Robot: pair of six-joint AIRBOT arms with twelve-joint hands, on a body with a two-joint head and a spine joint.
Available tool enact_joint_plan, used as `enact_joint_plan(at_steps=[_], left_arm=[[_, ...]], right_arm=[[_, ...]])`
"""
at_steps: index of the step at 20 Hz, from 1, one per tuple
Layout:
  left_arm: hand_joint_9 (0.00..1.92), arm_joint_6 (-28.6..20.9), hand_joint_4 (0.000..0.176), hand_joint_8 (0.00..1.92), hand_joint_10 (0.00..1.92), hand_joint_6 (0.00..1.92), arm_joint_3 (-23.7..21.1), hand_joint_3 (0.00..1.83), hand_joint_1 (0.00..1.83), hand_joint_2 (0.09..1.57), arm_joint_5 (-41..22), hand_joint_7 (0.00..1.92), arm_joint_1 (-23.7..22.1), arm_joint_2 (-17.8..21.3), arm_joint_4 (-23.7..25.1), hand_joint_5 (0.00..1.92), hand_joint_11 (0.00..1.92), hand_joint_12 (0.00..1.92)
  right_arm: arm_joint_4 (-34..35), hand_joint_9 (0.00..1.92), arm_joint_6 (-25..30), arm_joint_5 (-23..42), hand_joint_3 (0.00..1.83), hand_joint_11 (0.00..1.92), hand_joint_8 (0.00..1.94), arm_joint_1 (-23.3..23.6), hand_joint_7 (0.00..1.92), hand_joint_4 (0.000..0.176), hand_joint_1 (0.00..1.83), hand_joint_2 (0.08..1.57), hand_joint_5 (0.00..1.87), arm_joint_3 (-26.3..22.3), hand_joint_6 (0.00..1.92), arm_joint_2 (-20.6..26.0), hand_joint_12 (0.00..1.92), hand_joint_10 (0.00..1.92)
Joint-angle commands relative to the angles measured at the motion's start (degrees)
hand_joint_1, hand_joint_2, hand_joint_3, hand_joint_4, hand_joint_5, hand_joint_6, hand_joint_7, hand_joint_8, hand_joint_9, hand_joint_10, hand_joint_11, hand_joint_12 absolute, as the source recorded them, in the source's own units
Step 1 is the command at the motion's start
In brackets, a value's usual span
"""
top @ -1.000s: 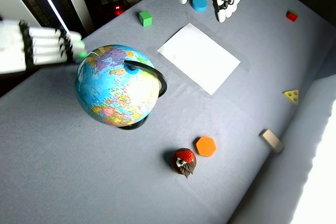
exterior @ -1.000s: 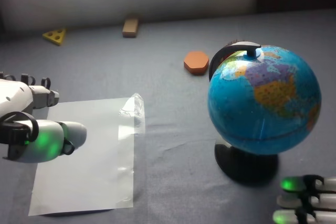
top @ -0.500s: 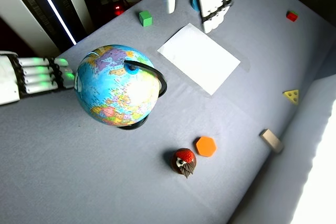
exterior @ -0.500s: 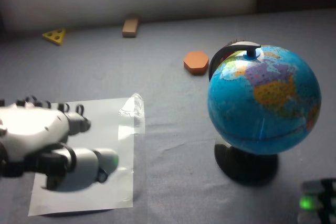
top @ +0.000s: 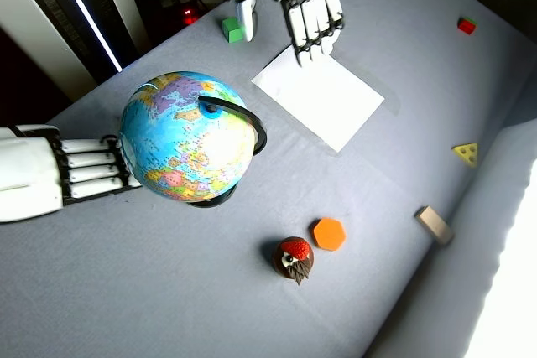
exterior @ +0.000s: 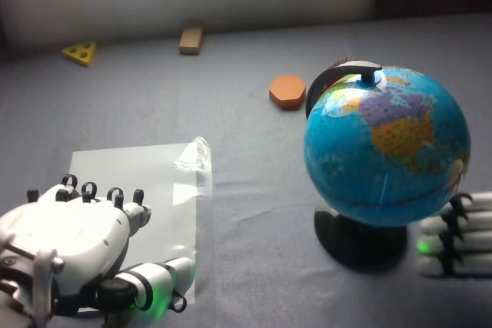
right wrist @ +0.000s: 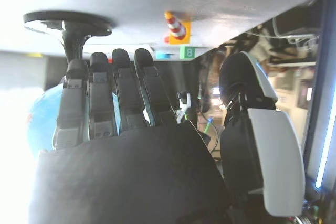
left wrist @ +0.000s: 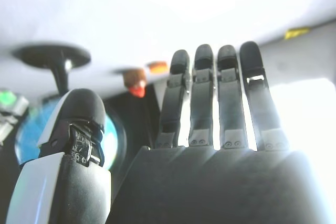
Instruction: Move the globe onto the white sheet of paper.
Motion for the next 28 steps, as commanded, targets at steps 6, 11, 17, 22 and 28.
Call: enact_joint_plan(at_steps=[6, 11, 17, 22, 28], left_arm=[[0.24, -7.04, 0.0, 0.0, 0.0, 0.0, 0.29, 0.0, 0.0, 1.23, -13.0, 0.31, 7.15, -4.84, 11.58, 0.24, 0.0, 0.73], [0.21, -10.21, 0.0, 0.0, 0.0, 0.01, 0.76, 0.01, 0.0, 1.25, -19.4, 0.26, 12.2, -8.79, 17.0, 0.25, 0.0, 0.75], [0.2, -14.92, 0.0, 0.0, 0.0, 0.0, 2.13, 0.01, 0.0, 1.27, -26.2, 0.23, 17.35, -11.79, 23.02, 0.17, 0.0, 0.69], [0.24, -18.92, 0.0, 0.01, 0.01, 0.01, 4.21, 0.0, 0.0, 1.27, -25.83, 0.28, 20.36, -12.93, 25.86, 0.24, 0.0, 0.79], [0.22, -20.19, 0.0, 0.0, 0.0, 0.0, 5.54, 0.0, 0.0, 1.25, -23.81, 0.25, 21.96, -13.9, 27.46, 0.19, 0.0, 0.75]], right_arm=[[-1.32, 0.07, 8.32, -3.41, 0.01, 0.0, 0.0, 5.65, 0.09, 0.0, 0.0, 1.22, 0.1, 7.08, 0.02, -4.53, 0.0, 0.03], [-4.0, 0.07, 9.72, -4.25, 0.01, 0.01, 0.0, 8.24, 0.1, 0.0, 0.01, 1.22, 0.1, 6.14, 0.02, -4.69, 0.01, 0.02], [-6.79, 0.08, 13.5, -4.25, 0.01, 0.02, 0.01, 12.15, 0.11, 0.0, 0.02, 1.23, 0.1, 4.53, 0.01, -3.38, 0.02, 0.02], [-8.43, 0.08, 13.11, -10.0, 0.0, 0.0, 0.0, 14.18, 0.11, 0.0, 0.0, 1.22, 0.09, 3.62, 0.01, -4.94, 0.02, 0.02], [-8.43, 0.08, 8.66, -12.49, 0.0, 0.0, 0.0, 13.52, 0.11, 0.0, 0.0, 1.22, 0.1, 3.93, 0.01, -7.12, 0.0, 0.01]])
